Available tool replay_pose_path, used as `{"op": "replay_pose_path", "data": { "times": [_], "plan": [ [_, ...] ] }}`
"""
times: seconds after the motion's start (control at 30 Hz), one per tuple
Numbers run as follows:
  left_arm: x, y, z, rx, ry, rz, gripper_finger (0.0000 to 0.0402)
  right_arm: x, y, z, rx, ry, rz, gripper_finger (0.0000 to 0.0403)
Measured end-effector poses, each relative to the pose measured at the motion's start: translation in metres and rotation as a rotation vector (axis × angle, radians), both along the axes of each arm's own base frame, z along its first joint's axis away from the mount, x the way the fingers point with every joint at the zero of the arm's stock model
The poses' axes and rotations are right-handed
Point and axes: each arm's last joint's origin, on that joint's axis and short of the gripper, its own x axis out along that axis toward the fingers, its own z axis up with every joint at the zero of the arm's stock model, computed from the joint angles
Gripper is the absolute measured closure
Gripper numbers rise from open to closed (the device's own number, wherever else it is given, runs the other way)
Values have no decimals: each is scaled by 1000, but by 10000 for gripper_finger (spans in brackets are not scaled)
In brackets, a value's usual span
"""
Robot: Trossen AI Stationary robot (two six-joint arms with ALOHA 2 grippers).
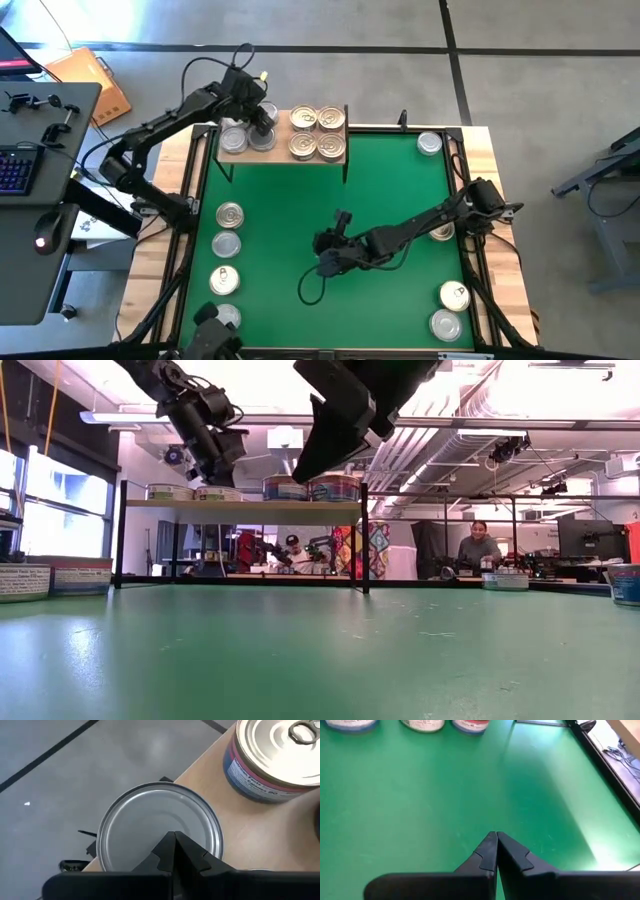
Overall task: Stack canned seafood by type on shelf
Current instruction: Put the green tuna can on the shelf, then stack the blue-pink tuna can on top of the other blue-pink tuna can on the shelf
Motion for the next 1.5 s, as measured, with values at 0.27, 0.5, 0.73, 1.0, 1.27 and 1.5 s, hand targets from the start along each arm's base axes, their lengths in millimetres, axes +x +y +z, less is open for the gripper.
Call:
{"op": "replay_pose_path", "data": {
  "times": [0.27,0.5,0.73,1.0,1.27,1.5],
  "plan": [
    [-3,-18,8,-28,16,-23,401,0,2,0,18,0,16,403],
    [-7,-26,22,15,-20,-29,401,0,1,0,8,1,17,403],
    [-18,-54,55,119,-101,-61,402,5,-10,-25,45,-156,102,403],
    [-18,-133,94,265,-209,-237,402,9,-43,-40,264,-357,203,403],
    [-12,-217,78,245,-248,-395,401,3,-46,-51,367,-343,141,399],
    [-14,-277,36,195,-222,-444,401,1,-52,-42,446,-212,262,316]
  ]
}}
